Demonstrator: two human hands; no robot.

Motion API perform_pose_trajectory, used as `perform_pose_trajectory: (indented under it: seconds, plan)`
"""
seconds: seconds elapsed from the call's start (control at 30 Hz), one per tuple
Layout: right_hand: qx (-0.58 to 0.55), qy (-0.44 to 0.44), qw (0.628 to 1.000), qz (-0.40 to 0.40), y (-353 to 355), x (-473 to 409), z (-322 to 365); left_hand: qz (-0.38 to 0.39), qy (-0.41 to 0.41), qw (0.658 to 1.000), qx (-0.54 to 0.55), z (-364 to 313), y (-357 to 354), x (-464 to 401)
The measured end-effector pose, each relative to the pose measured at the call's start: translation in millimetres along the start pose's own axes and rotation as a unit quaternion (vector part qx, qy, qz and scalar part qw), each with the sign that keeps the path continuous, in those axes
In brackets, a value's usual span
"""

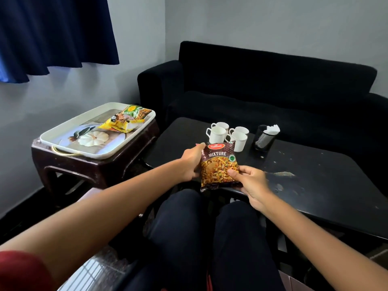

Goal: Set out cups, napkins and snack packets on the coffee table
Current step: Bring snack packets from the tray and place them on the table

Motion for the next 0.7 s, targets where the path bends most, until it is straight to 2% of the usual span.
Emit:
perform_pose_trajectory:
  seconds: [0.1, 0.2, 0.27, 0.37, 0.43, 0.5, 0.7]
  plan:
    - [-0.022, -0.016, 0.999, -0.038, -7.1, -12.1, -15.1, 0.012, 0.026, 0.996, -0.082, 5.1, -4.4, -13.5]
    - [-0.034, -0.038, 0.996, -0.069, -10.4, -22.0, -28.0, 0.024, 0.008, 0.972, -0.232, 3.9, -6.1, -26.3]
    - [-0.043, -0.052, 0.994, -0.082, -10.7, -29.1, -35.5, 0.048, -0.015, 0.931, -0.363, -0.5, -7.9, -36.6]
    - [-0.086, -0.080, 0.989, -0.091, -12.7, -40.9, -47.6, 0.106, -0.052, 0.845, -0.522, -5.5, -11.0, -48.7]
    - [-0.106, -0.097, 0.985, -0.099, -15.6, -50.6, -56.2, 0.134, -0.067, 0.811, -0.565, -2.0, -11.1, -58.7]
    - [-0.091, -0.106, 0.984, -0.107, -19.4, -59.7, -63.5, 0.145, -0.083, 0.796, -0.581, 5.0, -7.9, -68.5]
    - [0.029, -0.079, 0.989, -0.125, -34.2, -85.0, -72.2, 0.206, -0.053, 0.785, -0.582, 22.6, 0.2, -80.4]
Point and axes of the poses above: each hand's wrist, its own x-axis away from the middle knuckle, its own y-axis out of the back of the hand, z = x × y, the point moved 6 cm from there along -x, towards the middle knuckle, and after that the axes turned 1 degree about z, right-handed, at the moved point
